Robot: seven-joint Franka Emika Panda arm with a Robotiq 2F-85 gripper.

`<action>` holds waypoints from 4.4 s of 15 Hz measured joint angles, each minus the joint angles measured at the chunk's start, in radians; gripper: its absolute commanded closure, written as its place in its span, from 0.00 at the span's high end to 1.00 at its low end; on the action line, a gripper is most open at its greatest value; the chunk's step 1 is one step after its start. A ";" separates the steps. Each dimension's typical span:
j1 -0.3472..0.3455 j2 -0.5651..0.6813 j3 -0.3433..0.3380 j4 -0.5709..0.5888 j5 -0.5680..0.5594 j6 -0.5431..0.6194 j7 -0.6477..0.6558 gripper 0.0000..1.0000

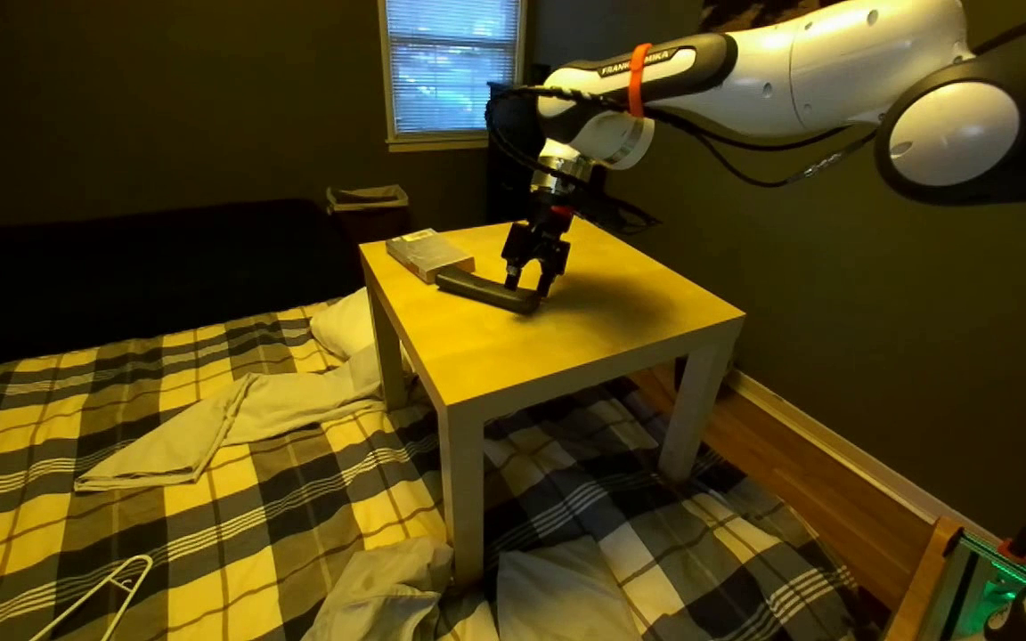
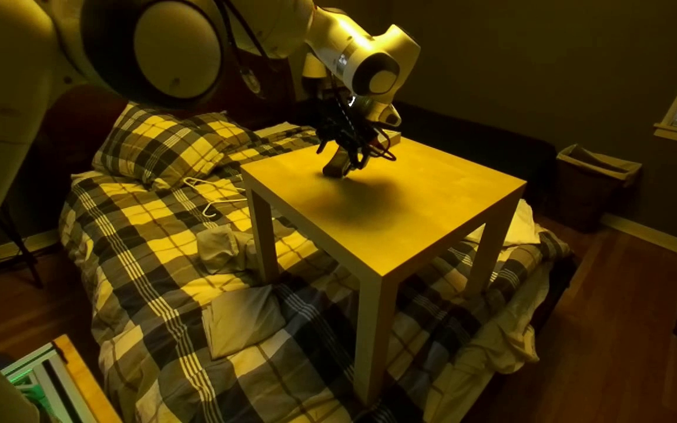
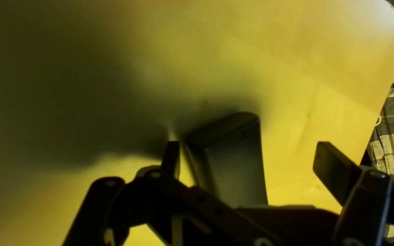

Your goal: Flip the remote control over

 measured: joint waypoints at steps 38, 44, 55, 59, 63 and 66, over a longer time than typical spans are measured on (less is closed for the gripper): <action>0.070 0.024 -0.038 0.163 -0.062 0.266 0.165 0.08; 0.140 -0.131 -0.112 -0.123 -0.318 0.633 0.238 0.08; 0.363 -0.337 -0.445 -0.561 -0.910 0.900 0.679 0.31; 0.362 -0.342 -0.442 -0.561 -0.971 0.875 0.703 0.08; 0.362 -0.354 -0.437 -0.531 -1.234 0.702 0.824 0.08; 0.346 -0.377 -0.379 -0.528 -1.351 0.509 0.835 0.08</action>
